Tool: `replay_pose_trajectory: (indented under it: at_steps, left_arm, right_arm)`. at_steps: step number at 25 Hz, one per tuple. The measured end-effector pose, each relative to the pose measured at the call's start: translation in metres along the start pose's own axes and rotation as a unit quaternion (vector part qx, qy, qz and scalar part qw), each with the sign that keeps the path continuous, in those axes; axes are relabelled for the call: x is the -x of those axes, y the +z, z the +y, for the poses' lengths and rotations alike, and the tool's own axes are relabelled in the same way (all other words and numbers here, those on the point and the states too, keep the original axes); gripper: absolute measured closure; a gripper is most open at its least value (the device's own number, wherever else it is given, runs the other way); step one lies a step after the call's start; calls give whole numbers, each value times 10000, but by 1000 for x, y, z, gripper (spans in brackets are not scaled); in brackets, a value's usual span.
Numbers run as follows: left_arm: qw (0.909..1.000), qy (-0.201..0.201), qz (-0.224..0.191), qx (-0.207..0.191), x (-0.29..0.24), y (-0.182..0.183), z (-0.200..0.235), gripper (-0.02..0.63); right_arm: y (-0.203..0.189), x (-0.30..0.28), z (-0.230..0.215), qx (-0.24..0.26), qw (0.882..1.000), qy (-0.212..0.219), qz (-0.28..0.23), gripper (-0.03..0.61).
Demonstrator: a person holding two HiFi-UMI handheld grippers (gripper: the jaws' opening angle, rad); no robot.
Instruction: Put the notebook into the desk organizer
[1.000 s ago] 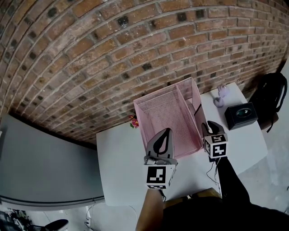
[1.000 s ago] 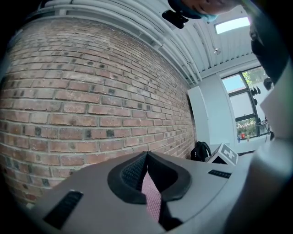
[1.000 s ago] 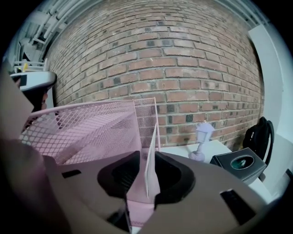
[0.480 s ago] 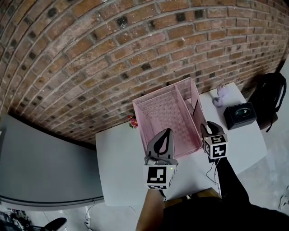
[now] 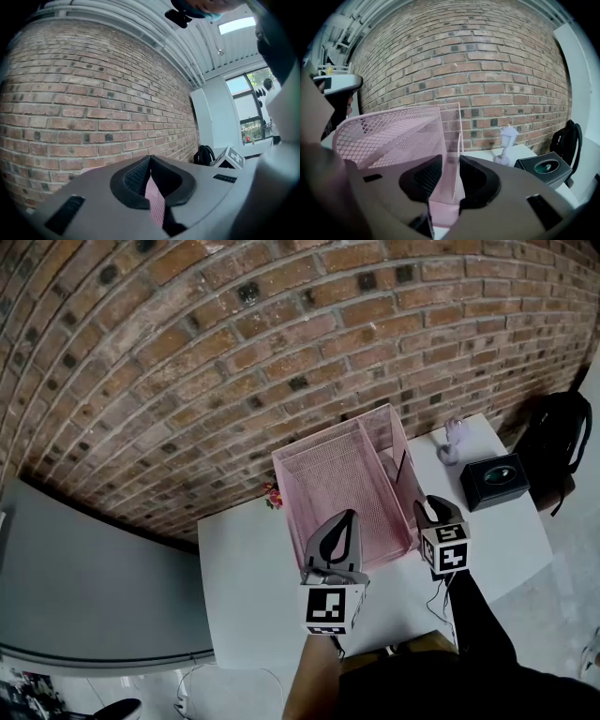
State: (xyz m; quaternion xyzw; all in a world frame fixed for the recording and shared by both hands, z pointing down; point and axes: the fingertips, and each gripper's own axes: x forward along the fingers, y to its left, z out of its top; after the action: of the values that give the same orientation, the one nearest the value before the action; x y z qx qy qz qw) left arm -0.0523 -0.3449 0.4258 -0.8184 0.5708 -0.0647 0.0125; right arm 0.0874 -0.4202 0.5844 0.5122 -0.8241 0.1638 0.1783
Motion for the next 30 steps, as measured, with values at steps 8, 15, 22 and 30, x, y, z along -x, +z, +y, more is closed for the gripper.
replay_pose_trajectory:
  at_steps: [8, 15, 22, 30]
  left_arm:
    - [10000, 45, -14, -23, 8, 3, -10, 600]
    - [9999, 107, -63, -97, 18, 12, -19, 600]
    - [9996, 65, -270, -91, 35, 27, -26, 600]
    - [9993, -14, -366, -119, 71, 37, -32, 598]
  right_arm:
    - [6, 17, -2, 26, 9999, 52, -152, 440]
    - [23, 40, -2, 101, 9990, 43, -440, 440]
    - [54, 77, 6, 304, 9951, -40, -944, 439]
    - [79, 136, 35, 604, 9859, -54, -1561, 431]
